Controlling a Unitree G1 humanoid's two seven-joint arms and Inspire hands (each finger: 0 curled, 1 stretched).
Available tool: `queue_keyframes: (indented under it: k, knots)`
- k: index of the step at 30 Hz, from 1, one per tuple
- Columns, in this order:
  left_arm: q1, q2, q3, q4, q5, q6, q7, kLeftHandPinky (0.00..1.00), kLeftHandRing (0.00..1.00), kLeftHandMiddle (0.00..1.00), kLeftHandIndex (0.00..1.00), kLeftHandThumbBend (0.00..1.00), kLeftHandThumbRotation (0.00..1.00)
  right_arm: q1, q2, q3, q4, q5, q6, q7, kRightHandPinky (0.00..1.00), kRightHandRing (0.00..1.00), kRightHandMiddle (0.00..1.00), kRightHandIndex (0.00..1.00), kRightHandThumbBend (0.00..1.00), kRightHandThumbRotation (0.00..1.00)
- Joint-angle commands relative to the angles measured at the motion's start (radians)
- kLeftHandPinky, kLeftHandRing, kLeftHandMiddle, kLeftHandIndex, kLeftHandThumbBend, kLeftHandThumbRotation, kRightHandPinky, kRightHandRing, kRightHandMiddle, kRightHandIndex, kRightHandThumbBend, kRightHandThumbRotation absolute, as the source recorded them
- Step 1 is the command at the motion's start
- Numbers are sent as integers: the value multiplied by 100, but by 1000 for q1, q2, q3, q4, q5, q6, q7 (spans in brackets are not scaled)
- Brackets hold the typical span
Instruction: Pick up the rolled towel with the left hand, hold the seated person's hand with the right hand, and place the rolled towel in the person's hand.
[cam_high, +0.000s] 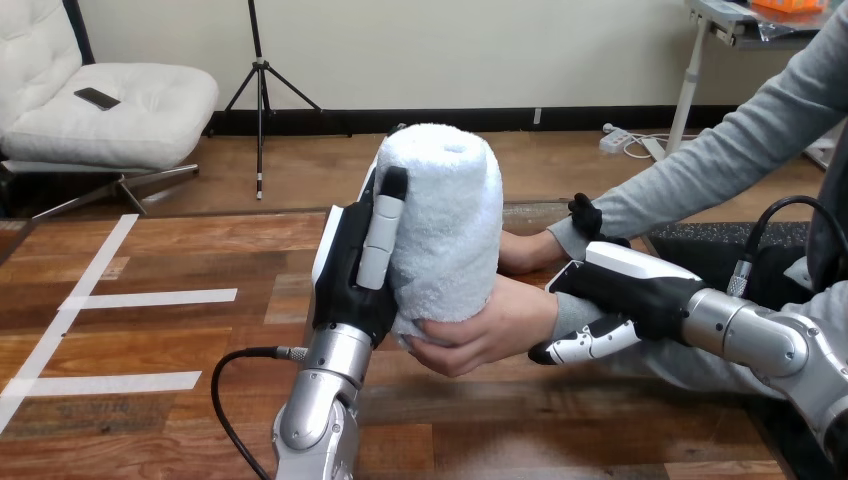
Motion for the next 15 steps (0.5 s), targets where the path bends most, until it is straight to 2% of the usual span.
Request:
queue_keyframes:
  k: [1, 8, 11, 15]
  knots:
    - [2, -38, -38, -64, 2, 2, -14, 96, 96, 97, 97, 100, 95, -69, 23, -43, -90, 48, -4, 9, 47, 54, 60, 63, 94, 54]
    - [10, -35, -40, -67, 14, -18, 8, 95, 94, 95, 94, 100, 94, -61, 19, -37, -104, 51, 0, 22, 61, 68, 71, 73, 99, 60]
    - [18, -34, -44, -77, 23, -20, 23, 94, 93, 94, 93, 100, 93, -57, 16, -36, -108, 53, -13, 20, 64, 71, 74, 75, 100, 62]
    - [33, -29, -50, -96, 25, -17, 23, 93, 93, 93, 92, 100, 94, -55, 9, -27, -120, 40, 7, 24, 67, 75, 77, 77, 100, 65]
